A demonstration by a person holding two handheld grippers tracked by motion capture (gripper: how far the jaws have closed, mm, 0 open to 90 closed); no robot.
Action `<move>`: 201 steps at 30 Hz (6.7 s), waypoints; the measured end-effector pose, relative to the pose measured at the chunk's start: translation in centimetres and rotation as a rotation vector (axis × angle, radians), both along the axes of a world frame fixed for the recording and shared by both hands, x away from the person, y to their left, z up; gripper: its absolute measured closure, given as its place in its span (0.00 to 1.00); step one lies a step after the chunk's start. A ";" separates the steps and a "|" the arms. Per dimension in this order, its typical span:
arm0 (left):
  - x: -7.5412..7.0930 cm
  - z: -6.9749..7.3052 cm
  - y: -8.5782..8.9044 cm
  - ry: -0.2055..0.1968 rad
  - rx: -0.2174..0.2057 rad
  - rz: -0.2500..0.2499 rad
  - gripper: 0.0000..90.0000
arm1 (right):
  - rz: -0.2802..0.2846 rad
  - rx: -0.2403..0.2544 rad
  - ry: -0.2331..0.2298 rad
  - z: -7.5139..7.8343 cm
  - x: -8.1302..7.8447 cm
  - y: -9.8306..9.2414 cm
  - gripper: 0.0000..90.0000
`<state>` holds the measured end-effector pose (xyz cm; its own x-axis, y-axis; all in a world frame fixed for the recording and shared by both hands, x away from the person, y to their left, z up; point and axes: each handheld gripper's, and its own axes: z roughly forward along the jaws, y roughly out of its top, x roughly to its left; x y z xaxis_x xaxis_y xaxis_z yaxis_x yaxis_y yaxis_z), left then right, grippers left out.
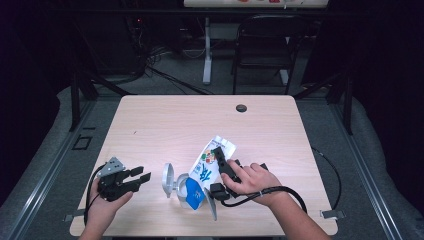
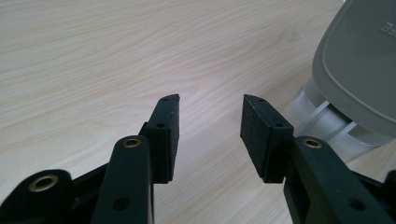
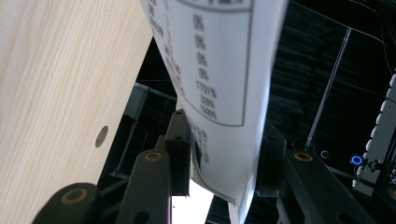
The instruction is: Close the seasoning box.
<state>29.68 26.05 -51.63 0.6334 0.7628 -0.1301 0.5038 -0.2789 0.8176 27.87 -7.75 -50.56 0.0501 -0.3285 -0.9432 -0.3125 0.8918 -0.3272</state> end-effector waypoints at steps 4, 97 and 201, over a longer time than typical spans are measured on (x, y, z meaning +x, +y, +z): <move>0.0 0.0 0.0 0.000 -0.002 0.002 0.64 | 0.002 -0.001 -0.004 0.0 0.0 0.1 0.73; 0.0 0.0 0.0 0.002 0.003 0.003 0.64 | 0.007 0.084 0.074 -0.4 -0.4 -0.4 0.73; 0.1 -0.5 -0.2 0.017 0.011 -0.006 0.64 | -0.074 0.716 0.497 -1.8 -2.2 -1.2 0.96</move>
<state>29.79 25.81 -52.15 0.6355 0.7606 -0.1325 0.5157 -0.2905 0.8060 25.63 -8.93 -52.32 -0.4195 0.3652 -0.8311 -0.2037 0.8543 0.4783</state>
